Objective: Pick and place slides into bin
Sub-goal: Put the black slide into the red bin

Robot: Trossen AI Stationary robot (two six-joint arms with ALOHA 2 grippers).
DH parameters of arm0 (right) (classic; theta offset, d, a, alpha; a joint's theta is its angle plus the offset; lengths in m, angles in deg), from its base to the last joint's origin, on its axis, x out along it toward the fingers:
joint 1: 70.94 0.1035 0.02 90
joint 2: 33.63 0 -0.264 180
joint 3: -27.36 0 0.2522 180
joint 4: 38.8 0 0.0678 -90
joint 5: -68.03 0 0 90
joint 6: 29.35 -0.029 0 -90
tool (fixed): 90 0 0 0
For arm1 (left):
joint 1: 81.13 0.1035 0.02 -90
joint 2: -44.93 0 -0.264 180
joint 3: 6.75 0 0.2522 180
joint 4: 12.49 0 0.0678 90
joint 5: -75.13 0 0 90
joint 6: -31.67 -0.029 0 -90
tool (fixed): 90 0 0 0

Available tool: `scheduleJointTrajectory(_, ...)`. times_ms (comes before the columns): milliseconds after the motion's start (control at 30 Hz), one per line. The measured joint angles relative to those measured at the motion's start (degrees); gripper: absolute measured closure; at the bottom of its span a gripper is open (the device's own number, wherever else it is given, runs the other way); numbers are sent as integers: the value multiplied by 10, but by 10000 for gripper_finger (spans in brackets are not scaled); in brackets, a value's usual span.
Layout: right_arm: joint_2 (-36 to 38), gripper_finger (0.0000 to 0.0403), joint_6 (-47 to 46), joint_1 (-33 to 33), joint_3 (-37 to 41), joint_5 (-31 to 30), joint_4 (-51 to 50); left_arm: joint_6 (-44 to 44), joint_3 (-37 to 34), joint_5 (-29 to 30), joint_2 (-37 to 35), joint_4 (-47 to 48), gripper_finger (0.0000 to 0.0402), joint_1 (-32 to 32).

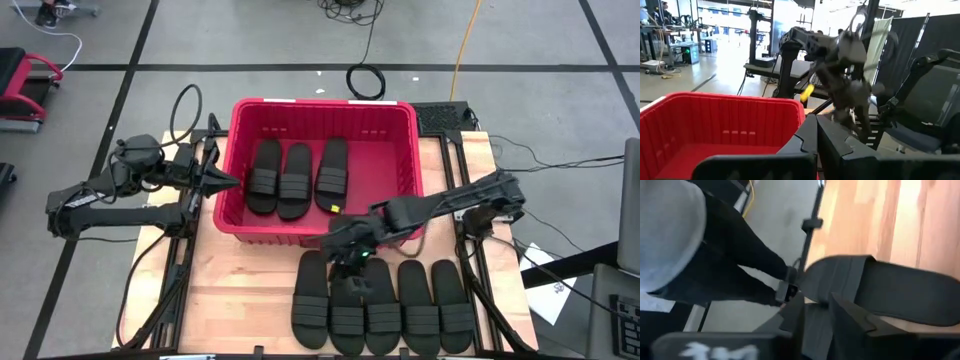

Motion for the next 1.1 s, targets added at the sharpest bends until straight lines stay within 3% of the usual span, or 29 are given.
scheduleJointTrajectory(300,-99,212,14,-2,0,101,58,-21,0,10,0,12,388,0)
scheduleJointTrajectory(467,-137,181,7,1,0,80,98,-21,0,10,0,33,400,0)
scheduleJointTrajectory(733,-179,168,-20,-1,7,71,116,-47,0,10,0,42,383,0)
scheduleJointTrajectory(1100,-185,167,-167,-7,109,-1,287,-59,0,11,0,42,399,0)
